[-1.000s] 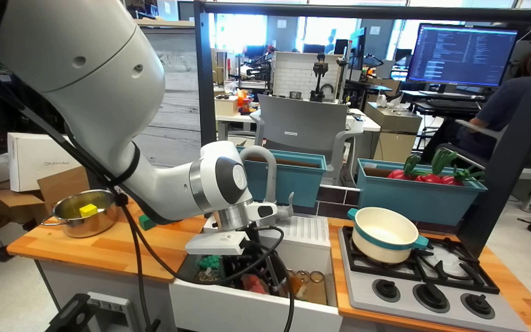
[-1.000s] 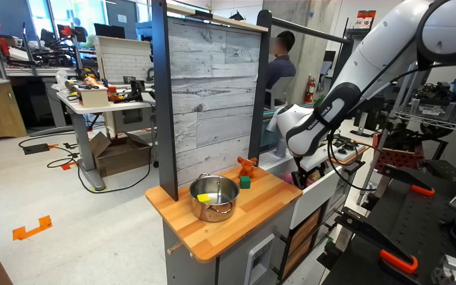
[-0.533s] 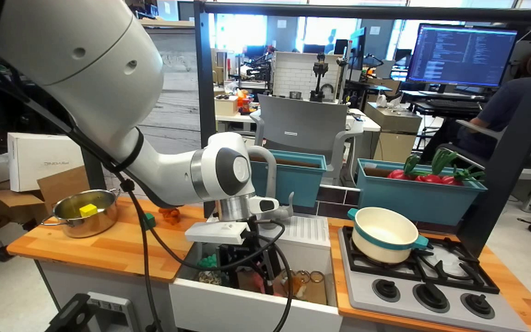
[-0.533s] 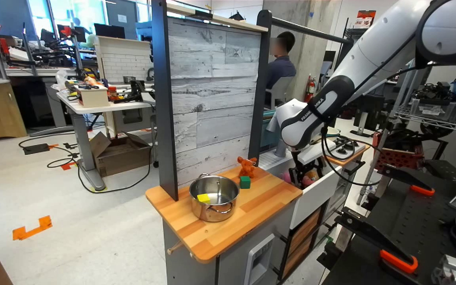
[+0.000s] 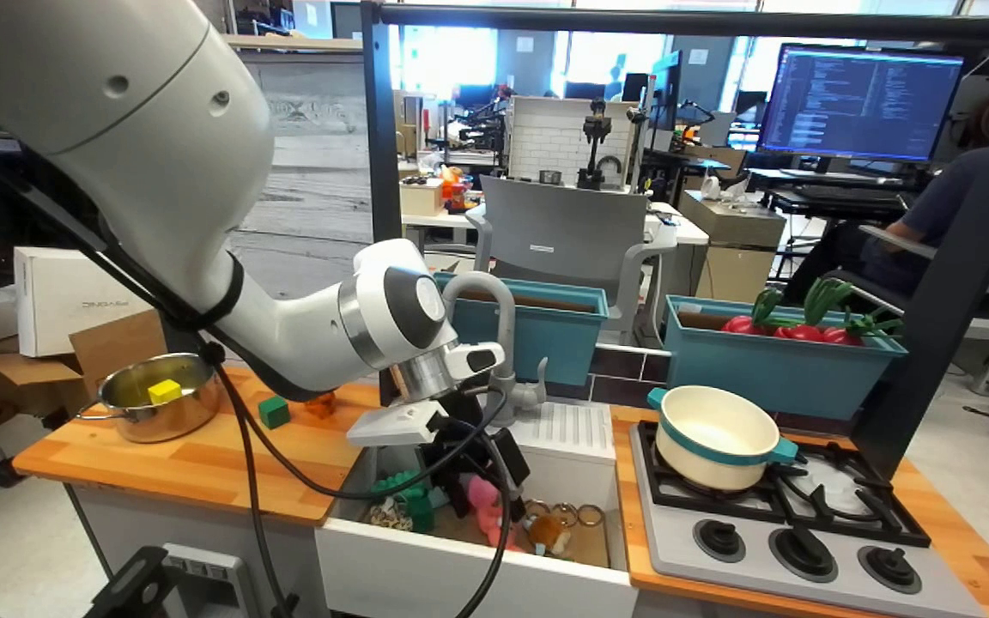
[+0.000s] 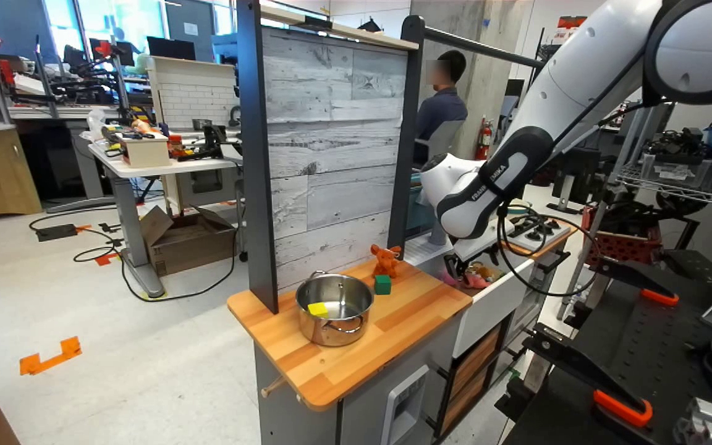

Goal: Pick up the orange and brown plush toys from the sink and place them on the countertop

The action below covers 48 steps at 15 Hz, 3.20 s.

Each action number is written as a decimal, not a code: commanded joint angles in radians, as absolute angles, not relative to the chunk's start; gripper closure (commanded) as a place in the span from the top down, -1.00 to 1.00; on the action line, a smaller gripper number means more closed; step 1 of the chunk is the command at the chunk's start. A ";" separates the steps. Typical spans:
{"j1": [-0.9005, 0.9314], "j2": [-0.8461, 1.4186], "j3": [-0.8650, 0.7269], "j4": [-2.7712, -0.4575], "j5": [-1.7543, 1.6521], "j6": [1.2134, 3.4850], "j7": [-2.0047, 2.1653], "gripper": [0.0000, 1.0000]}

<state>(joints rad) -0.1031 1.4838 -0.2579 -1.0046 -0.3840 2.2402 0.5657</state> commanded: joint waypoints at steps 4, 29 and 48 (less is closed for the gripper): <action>-0.121 1.484 -0.213 -1.009 -0.526 2.216 0.737 1.00; -0.251 1.358 0.016 -1.169 -0.439 2.383 0.027 0.57; -0.083 1.440 -0.157 -1.170 -0.299 2.328 -0.064 1.00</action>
